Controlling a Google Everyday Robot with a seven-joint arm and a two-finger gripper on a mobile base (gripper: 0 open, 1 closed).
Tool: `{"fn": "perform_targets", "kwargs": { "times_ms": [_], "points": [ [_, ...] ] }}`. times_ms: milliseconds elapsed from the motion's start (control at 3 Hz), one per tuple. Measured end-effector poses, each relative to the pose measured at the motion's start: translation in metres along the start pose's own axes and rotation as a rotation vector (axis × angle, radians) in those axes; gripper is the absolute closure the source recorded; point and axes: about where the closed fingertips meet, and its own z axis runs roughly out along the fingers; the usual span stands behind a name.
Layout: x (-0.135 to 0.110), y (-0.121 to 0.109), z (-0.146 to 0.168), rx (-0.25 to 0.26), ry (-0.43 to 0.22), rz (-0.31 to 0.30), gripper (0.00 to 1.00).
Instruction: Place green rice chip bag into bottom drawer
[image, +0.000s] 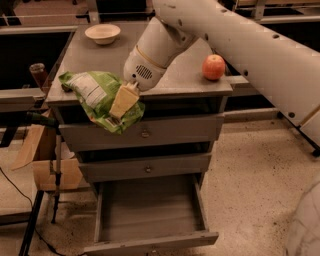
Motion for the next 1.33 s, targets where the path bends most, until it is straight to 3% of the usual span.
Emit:
{"fn": "perform_targets", "kwargs": {
  "times_ms": [333, 667, 1000, 1333],
  "points": [
    [0.000, 0.000, 0.001, -0.003, 0.000, 0.002, 1.00],
    [0.020, 0.011, 0.048, -0.065, 0.014, 0.004, 1.00],
    [0.065, 0.026, 0.127, -0.163, -0.016, 0.052, 1.00],
    [0.132, 0.047, 0.244, -0.316, -0.119, 0.198, 1.00]
  ]
}}
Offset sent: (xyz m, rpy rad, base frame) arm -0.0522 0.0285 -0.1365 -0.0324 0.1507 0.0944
